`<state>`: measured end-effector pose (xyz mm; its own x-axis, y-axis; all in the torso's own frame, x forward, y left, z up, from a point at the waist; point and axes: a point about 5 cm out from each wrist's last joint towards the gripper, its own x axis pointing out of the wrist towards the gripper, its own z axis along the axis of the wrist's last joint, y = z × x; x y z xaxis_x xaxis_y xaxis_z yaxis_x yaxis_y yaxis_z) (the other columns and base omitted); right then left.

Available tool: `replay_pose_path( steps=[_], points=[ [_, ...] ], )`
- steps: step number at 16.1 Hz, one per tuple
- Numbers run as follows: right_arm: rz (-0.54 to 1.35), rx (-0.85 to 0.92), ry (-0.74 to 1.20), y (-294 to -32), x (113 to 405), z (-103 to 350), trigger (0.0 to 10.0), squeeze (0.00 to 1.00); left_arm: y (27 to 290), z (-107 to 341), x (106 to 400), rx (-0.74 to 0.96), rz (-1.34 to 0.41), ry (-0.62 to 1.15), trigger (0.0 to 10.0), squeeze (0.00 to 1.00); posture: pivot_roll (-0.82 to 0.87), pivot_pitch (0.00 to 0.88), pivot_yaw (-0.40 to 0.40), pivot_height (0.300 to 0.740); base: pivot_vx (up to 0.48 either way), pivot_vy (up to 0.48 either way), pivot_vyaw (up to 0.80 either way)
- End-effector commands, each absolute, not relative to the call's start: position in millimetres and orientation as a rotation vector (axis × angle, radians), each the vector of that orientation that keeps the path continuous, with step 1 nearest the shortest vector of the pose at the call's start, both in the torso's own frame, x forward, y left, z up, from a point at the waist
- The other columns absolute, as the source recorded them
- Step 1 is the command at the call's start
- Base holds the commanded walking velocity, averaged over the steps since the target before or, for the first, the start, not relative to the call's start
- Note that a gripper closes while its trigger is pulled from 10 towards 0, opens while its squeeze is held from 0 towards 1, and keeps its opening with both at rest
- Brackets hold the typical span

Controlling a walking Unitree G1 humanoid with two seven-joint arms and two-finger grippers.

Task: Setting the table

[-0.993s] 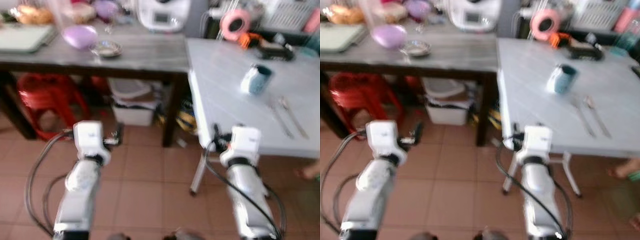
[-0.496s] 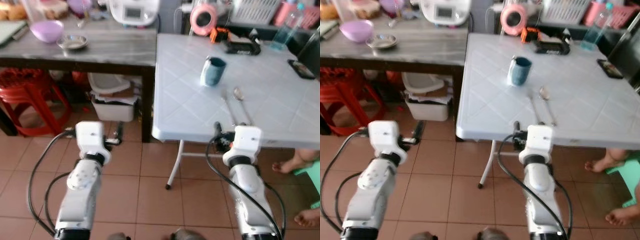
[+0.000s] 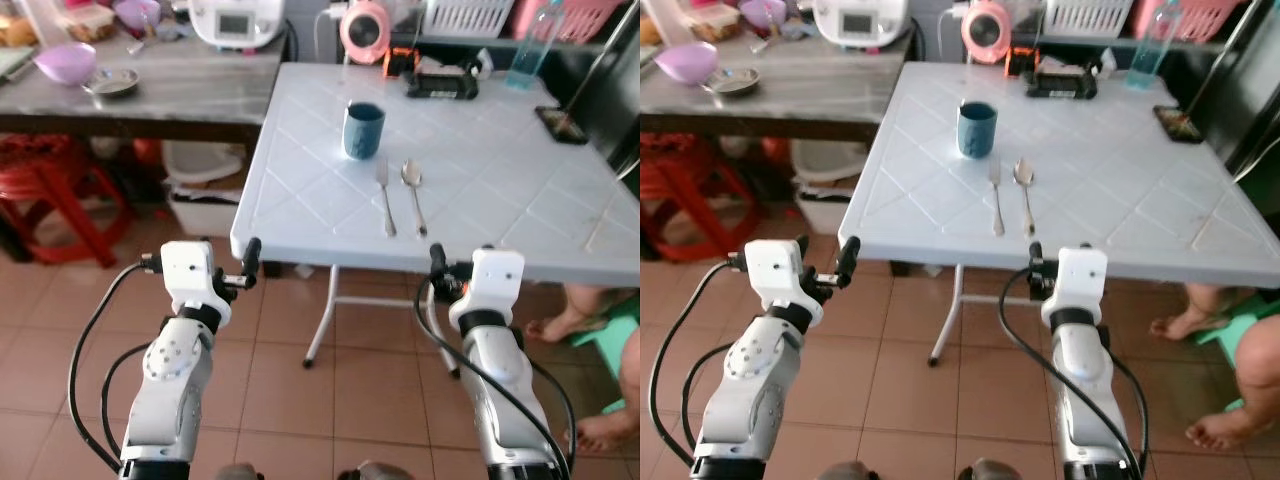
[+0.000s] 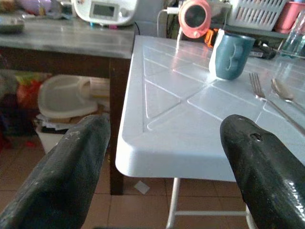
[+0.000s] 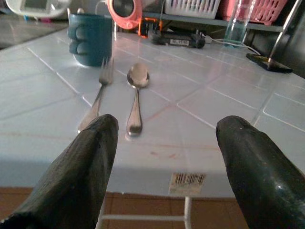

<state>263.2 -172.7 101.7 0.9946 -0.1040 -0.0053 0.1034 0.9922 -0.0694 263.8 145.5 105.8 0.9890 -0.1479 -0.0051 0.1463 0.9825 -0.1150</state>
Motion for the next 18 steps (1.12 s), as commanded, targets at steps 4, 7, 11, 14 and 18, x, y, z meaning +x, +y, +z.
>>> replay_pose_path(
  steps=[4,7,11,14,18],
  points=[
    [-0.103,-0.052,-0.016,-168.6,271.9,108.8,10.0,0.00,144.9,108.3,265.5,-0.119,-0.175,0.009,10.0,0.00,0.00,0.000,0.014,0.740,0.469,0.000,0.00],
    [-0.099,-0.056,-0.019,-168.2,272.8,109.1,10.0,0.00,144.9,109.1,266.3,-0.119,-0.176,0.006,10.0,0.00,0.00,0.000,0.014,0.740,0.480,0.000,0.00],
    [-0.096,-0.064,-0.020,-168.7,272.9,109.2,10.0,0.00,144.7,109.2,266.4,-0.120,-0.176,0.005,10.0,0.00,-0.01,0.000,0.013,0.740,0.480,0.000,0.00],
    [-0.090,-0.071,-0.023,-167.7,273.0,109.5,10.0,0.00,145.7,110.6,267.3,-0.135,-0.147,0.001,10.0,0.00,0.00,0.000,0.009,0.740,0.123,0.000,0.00],
    [-0.071,-0.081,-0.026,-165.8,272.7,110.4,10.0,0.00,148.8,110.6,266.5,-0.125,-0.131,-0.004,10.0,0.00,0.00,0.000,0.005,0.740,0.000,0.000,0.00]
  ],
)
